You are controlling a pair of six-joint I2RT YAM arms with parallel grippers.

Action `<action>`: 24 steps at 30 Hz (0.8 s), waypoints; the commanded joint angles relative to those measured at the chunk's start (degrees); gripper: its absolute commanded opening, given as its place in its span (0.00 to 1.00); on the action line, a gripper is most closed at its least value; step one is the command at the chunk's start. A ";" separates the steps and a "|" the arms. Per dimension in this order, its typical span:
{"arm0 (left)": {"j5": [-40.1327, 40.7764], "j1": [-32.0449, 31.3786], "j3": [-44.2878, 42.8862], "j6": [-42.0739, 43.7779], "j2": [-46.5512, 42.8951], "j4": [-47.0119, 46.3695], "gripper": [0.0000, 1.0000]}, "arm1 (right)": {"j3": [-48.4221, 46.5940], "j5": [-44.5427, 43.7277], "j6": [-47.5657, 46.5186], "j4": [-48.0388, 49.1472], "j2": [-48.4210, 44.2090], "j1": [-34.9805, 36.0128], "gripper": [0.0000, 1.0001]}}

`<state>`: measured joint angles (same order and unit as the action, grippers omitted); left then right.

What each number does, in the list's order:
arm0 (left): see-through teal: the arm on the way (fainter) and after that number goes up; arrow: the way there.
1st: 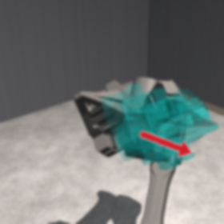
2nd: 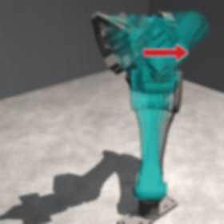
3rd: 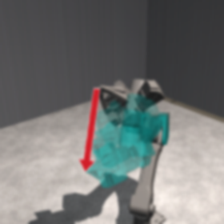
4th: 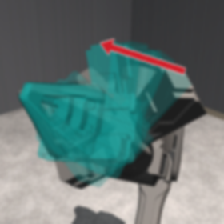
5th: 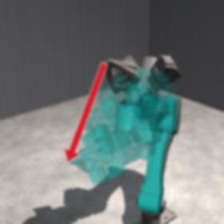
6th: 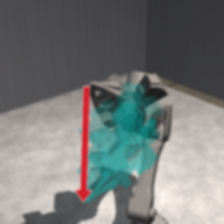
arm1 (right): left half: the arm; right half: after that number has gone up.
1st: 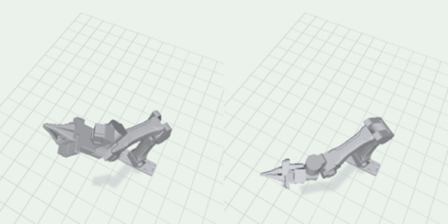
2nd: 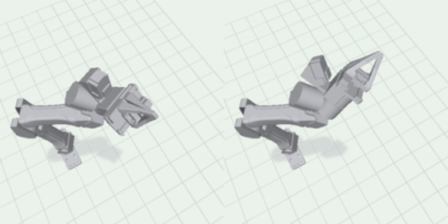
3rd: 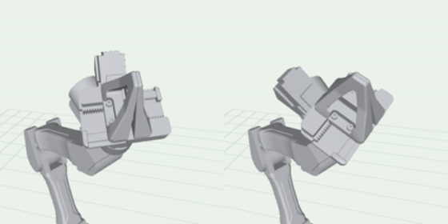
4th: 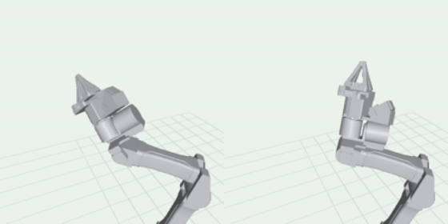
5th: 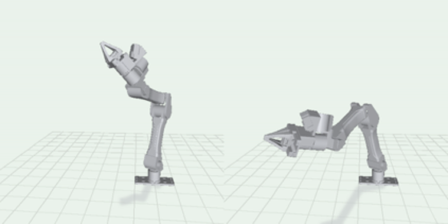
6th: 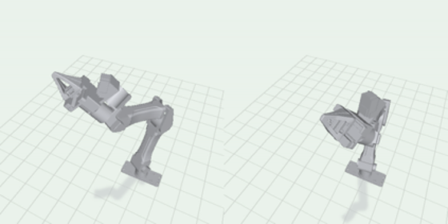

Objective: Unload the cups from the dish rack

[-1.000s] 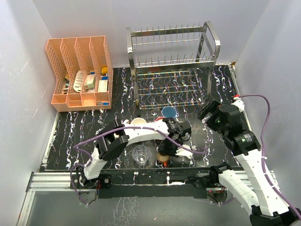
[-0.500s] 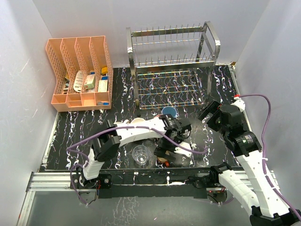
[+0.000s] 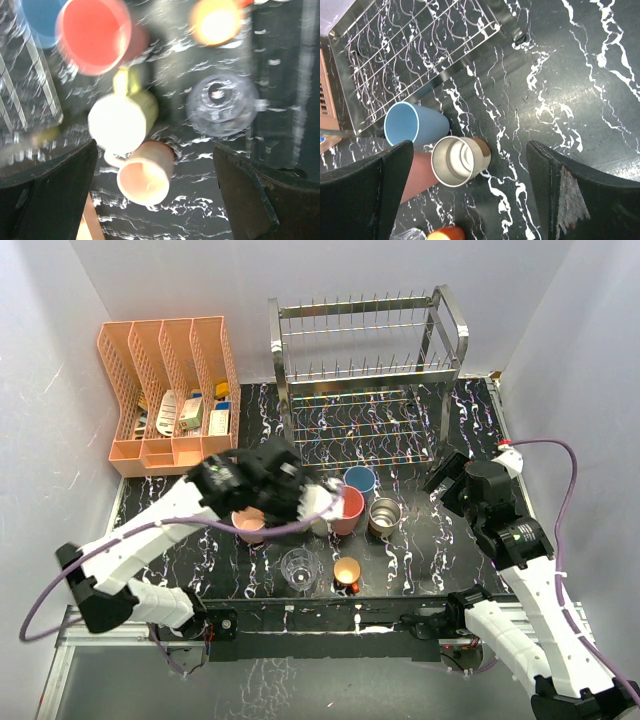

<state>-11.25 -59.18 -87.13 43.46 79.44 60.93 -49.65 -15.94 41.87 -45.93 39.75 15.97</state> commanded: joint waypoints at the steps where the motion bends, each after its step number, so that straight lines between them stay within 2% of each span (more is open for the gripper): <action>1: 3.08 20.20 14.68 0.48 -9.21 -11.88 0.97 | 0.52 -4.59 -2.32 5.88 0.56 -0.25 0.98; 2: 2.63 27.98 18.33 -0.02 -10.86 -16.29 0.97 | 0.36 -4.49 -2.74 6.34 0.73 -0.28 0.98; 3: 1.09 31.71 20.74 -0.83 -11.80 -20.18 0.97 | 0.45 -4.51 -2.82 6.74 0.77 -0.28 0.98; 5: -3.98 45.41 23.62 -6.27 -12.19 -25.17 0.97 | 1.34 -5.96 -3.75 8.19 0.86 -0.29 0.98; 7: -10.52 56.19 26.16 -12.74 -11.90 -29.31 0.97 | 3.59 -11.32 -4.01 10.22 0.64 -0.24 0.98; 9: -17.18 63.98 28.97 -18.50 -11.96 -32.79 0.97 | 7.38 -17.19 -4.74 13.48 -0.19 -0.23 0.98; 10: -17.91 66.23 30.89 -21.20 -12.62 -35.14 0.97 | 9.89 -19.91 -5.86 15.95 -0.93 -0.25 0.98; 15: -12.59 68.01 41.72 -31.16 -20.30 -49.22 0.97 | 21.50 -28.95 -12.13 31.14 -6.50 -0.25 0.98; 19: -11.36 68.03 49.64 -34.58 -24.99 -59.40 0.97 | 27.52 -30.81 -14.79 42.10 -9.25 -0.24 0.98; 22: -9.94 67.99 52.74 -38.20 -24.89 -62.57 0.97 | 33.49 -31.52 -20.83 52.03 -7.97 -0.23 0.98; 24: -8.32 67.98 52.95 -43.73 -23.17 -62.33 0.97 | 34.99 -32.38 -22.49 55.85 -5.76 -0.25 0.98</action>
<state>-21.39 8.82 -35.40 9.82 54.78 5.17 -18.06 -43.70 26.39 -7.09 31.38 15.94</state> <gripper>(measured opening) 0.971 0.981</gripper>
